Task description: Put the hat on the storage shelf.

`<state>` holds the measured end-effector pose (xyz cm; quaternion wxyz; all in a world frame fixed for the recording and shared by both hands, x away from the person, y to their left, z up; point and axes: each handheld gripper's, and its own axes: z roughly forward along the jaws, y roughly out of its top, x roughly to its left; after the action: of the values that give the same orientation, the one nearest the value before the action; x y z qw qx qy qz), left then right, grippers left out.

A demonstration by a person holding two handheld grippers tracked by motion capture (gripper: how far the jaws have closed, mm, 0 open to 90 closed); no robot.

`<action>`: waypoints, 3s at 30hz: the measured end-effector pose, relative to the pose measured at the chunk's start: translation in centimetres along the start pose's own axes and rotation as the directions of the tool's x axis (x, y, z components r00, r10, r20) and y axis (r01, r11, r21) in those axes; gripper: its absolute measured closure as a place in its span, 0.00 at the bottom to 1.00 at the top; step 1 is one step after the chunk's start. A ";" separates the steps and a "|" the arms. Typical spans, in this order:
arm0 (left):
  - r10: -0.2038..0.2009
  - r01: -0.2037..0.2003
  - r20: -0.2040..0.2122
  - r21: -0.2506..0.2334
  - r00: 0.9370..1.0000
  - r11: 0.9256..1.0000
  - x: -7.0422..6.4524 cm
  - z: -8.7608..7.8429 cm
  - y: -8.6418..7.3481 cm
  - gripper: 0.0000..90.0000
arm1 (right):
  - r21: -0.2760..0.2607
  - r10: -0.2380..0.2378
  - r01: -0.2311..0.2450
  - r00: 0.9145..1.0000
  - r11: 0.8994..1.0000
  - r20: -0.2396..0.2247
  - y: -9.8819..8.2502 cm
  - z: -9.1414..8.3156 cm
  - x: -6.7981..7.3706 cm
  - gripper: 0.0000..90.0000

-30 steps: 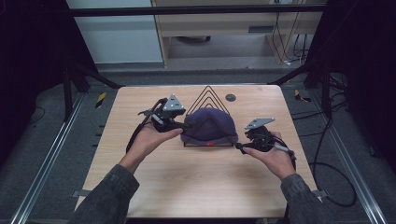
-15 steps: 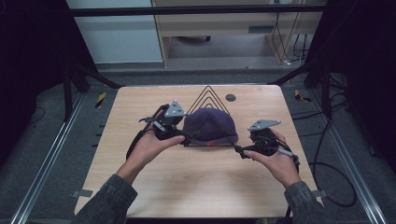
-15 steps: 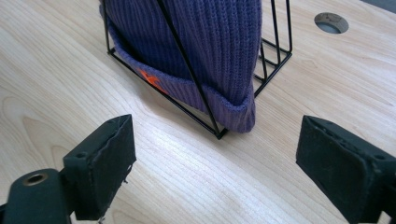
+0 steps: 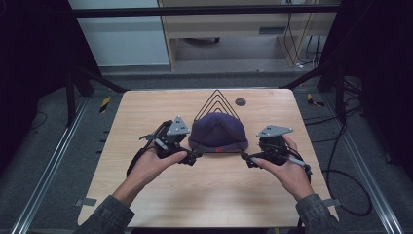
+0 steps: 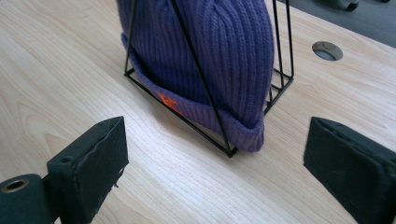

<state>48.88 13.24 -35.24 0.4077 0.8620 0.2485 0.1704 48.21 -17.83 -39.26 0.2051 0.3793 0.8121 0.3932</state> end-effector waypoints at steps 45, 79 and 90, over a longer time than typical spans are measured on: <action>-0.136 0.146 -0.073 0.152 0.988 0.977 3.7 -1.0 -14.0 0.05 | 0.117 -0.134 0.154 0.977 0.981 -0.167 -3.4 5.4 5.8 0.12; -0.239 0.283 -0.209 0.217 0.948 0.934 8.2 0.9 -18.7 0.05 | 0.163 -0.090 0.128 0.971 0.978 -0.223 -3.8 12.6 8.4 0.10; -0.237 0.267 -0.199 0.143 0.951 0.953 8.5 1.0 -19.7 0.00 | 0.119 -0.106 0.128 0.978 0.985 -0.181 -4.4 12.9 8.9 0.04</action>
<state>50.58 28.15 -50.58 0.3280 0.8353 0.4061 0.1725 48.79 -6.46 -50.90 0.1309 0.3074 0.8718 0.3582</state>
